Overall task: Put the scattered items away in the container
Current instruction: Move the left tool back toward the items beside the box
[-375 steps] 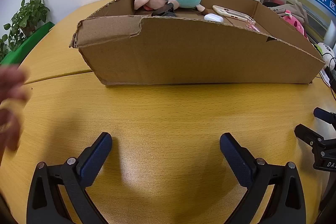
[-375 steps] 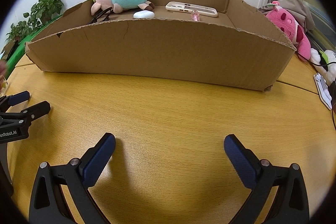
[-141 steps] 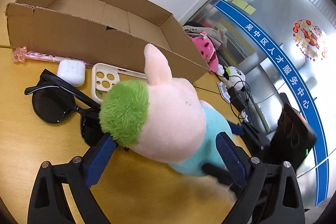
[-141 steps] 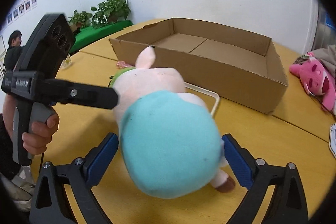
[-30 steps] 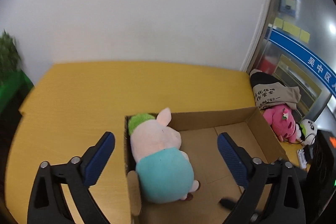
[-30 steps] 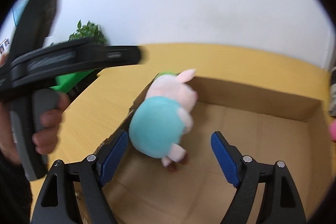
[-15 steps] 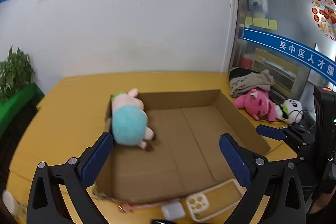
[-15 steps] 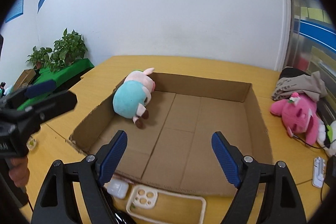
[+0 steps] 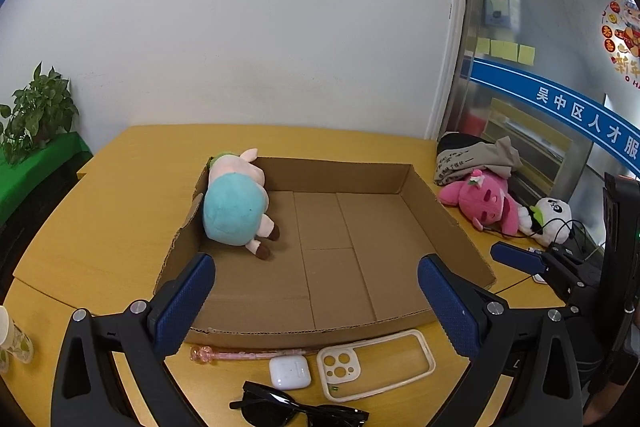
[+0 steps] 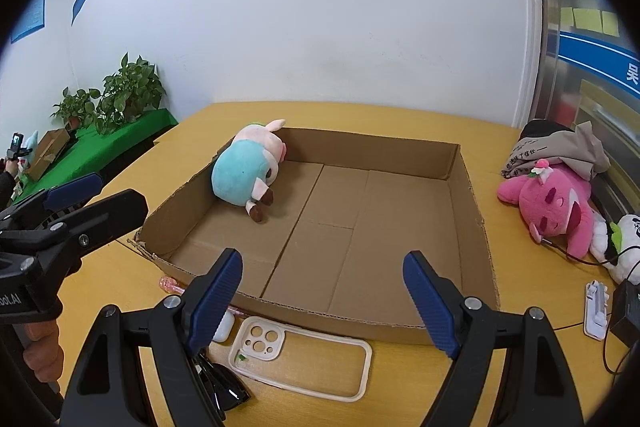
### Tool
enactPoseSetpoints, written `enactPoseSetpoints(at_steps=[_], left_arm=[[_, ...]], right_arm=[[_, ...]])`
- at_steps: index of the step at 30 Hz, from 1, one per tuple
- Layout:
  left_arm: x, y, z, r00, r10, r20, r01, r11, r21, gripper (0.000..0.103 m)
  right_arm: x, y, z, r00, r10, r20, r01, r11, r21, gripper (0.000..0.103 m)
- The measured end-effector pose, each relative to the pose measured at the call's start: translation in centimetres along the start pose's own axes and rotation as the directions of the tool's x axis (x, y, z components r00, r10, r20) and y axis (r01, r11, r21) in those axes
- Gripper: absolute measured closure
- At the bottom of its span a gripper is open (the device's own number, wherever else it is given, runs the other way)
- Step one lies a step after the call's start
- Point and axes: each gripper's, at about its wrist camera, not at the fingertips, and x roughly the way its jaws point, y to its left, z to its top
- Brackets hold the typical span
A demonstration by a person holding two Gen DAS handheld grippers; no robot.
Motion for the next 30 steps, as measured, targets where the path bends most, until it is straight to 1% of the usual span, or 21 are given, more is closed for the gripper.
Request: enactPoseSetpoints(at_steps=[7,10,14,27,30], left_arm=[[0.4,-0.9,-0.6,1.0,0.011,-0.01,-0.011,0.999,0.031,0.0],[0.7,-1.1,-0.9,0.999,0.029,-0.018,-0.028,0.999,0.045,0.0],[1.0,-0.9,-1.2,0.999,0.002,-0.041,-0.001,1.0,0.022,0.0],[0.7,-1.4,-2.0,0.999,0.002,-0.047,0.0,0.999,0.037,0.0],[0.8,-1.5,-2.3,0.999,-0.007,-0.054,0.009,0.999,0.039,0.0]], right_arm=[[0.0,0.1,-0.5,1.0,-0.004,-0.013,0.004,1.0,-0.004,0.02],[-0.2,0.1,-0.8,1.0,-0.009,-0.019,0.009,1.0,-0.005,0.02],[-0.3,0.1,-1.2,0.999,-0.007,-0.033,0.007,1.0,0.009,0.02],[-0.7,0.0,-2.1,0.999,-0.03,-0.044,0.031,0.999,0.013,0.02],[-0.8,0.1,-2.3,0.998,-0.033,-0.046,0.034,0.999,0.009,0.02]])
